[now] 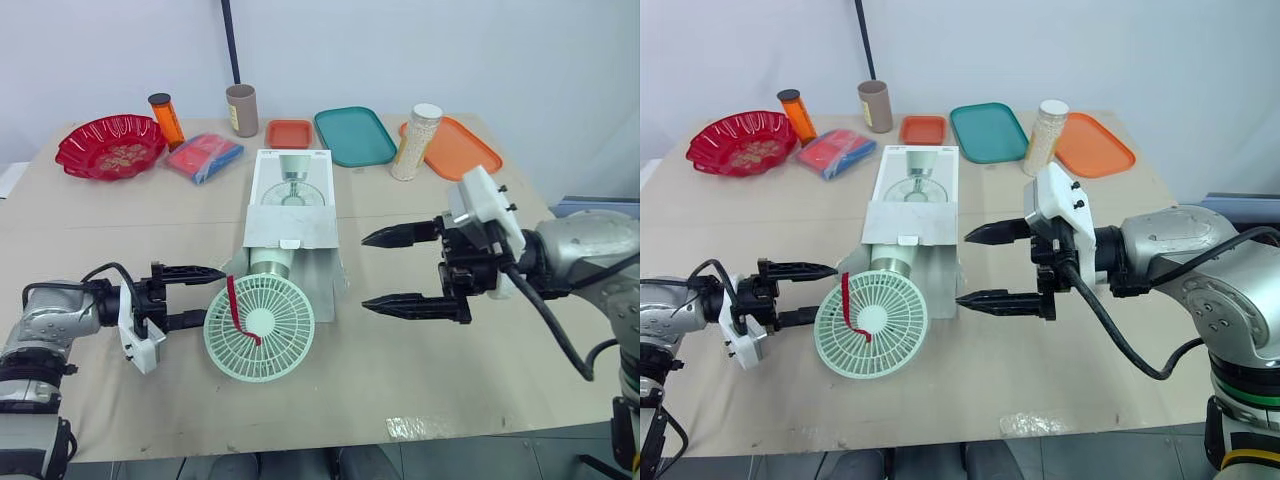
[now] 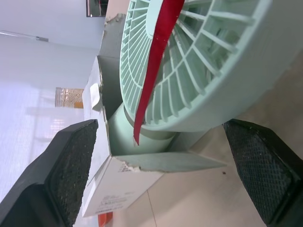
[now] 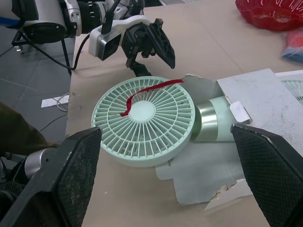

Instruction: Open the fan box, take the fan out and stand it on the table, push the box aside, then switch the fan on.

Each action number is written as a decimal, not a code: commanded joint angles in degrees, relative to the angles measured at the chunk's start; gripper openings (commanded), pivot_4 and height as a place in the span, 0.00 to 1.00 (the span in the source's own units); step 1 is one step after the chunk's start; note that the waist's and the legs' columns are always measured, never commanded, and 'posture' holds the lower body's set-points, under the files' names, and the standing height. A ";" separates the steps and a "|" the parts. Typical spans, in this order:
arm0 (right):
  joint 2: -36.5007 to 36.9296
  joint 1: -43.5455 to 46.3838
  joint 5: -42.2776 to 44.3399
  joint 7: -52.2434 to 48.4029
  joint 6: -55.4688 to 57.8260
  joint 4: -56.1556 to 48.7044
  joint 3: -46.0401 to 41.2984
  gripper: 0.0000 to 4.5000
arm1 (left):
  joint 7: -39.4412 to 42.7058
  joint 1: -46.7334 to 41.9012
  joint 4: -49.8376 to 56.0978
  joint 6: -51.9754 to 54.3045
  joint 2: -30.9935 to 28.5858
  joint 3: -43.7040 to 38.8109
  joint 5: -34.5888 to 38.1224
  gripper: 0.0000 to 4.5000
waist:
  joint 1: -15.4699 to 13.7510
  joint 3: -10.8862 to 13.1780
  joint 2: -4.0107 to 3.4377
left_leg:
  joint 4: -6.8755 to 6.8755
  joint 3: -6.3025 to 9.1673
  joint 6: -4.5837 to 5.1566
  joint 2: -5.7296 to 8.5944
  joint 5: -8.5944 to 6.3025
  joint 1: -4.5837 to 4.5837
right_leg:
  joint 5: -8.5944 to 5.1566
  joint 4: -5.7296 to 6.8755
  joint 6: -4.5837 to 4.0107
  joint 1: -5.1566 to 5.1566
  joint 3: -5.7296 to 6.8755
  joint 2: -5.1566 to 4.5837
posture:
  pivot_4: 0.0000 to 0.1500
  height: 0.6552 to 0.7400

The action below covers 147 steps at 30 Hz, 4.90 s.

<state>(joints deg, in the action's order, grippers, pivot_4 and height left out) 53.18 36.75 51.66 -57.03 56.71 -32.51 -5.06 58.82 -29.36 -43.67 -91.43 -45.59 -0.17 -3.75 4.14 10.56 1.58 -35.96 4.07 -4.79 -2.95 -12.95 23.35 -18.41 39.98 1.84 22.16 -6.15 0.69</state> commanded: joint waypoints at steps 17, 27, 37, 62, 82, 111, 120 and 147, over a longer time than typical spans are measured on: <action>-0.08 1.94 2.12 2.28 -0.27 -0.63 -0.52 0.99 | -29.74 0.51 9.42 -1.07 -1.42 2.53 -29.01 1.00 | -0.01 -0.03 0.00 | -0.06 0.00 0.05 0.00 -0.03 0.00 | 0.00 0.04 0.00 0.00 0.03 -0.02 | 1.00 1.00; 0.26 1.16 2.37 3.01 -0.33 -1.29 -0.72 1.00 | -47.44 -1.27 9.71 -1.07 -1.70 1.20 -46.22 0.86 | -0.04 -0.05 0.00 | -0.07 0.00 0.07 0.01 -0.04 0.00 | 0.00 0.06 0.00 0.00 0.05 -0.03 | 1.00 1.00; 0.71 1.18 2.17 1.80 -0.49 -1.35 0.09 1.00 | -62.61 -1.36 11.45 0.23 -2.51 0.87 -59.01 0.51 | -0.08 -0.22 0.00 | -0.10 -0.01 0.07 0.02 -0.04 0.00 | 0.00 0.07 0.00 -0.01 0.10 -0.08 | 1.00 1.00; 1.32 -0.27 1.31 2.52 -1.48 -1.70 -0.20 1.00 | -49.94 -0.68 32.32 18.22 -23.23 29.99 0.88 0.51 | -0.20 -0.24 -0.07 | -0.20 -0.02 0.10 -0.02 -0.06 0.00 | 0.00 0.19 -0.01 0.02 0.45 -0.22 | 1.00 1.00; 1.87 -0.49 -0.60 4.74 -3.29 0.80 -1.47 1.00 | -19.35 19.57 62.53 66.80 -27.97 4.56 48.15 0.51 | 0.05 -0.20 -0.11 | -0.37 -0.03 0.24 -0.08 -0.13 -0.02 | -0.05 0.16 -0.05 -0.05 0.43 -0.08 | 1.00 1.00; -7.93 11.78 14.79 9.93 3.74 8.40 -0.98 1.00 | -15.97 63.78 92.11 108.28 1.13 -59.87 51.20 0.51 | 0.02 -0.19 -0.07 | -0.48 -0.12 0.55 -0.16 -0.32 -0.12 | -0.16 0.13 -0.16 -0.17 0.35 0.00 | 1.00 1.00; -8.52 12.13 15.27 9.47 3.82 7.81 -0.26 1.00 | -20.61 61.05 87.28 110.89 3.11 -60.71 48.26 0.51 | -0.03 -0.19 -0.07 | -0.46 -0.09 0.54 -0.16 -0.33 -0.12 | -0.17 0.09 -0.15 -0.17 0.37 0.01 | 1.00 1.00; -8.74 10.62 10.70 12.63 2.17 4.24 0.71 1.00 | -35.79 28.09 66.85 104.87 7.25 -32.74 28.04 0.51 | -0.14 -0.18 0.16 | -0.42 -0.05 0.49 -0.18 -0.32 0.01 | -0.15 0.09 -0.17 -0.05 0.43 -0.03 | 1.00 1.00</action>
<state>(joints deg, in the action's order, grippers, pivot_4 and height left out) 44.10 47.16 62.72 -43.70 60.24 -26.38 -4.17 24.90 -1.10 20.00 16.43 -39.14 -31.46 25.15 4.01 10.37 1.74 -36.39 4.02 -4.30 -3.12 -13.27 23.36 -18.55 40.07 1.67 22.11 -5.72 0.65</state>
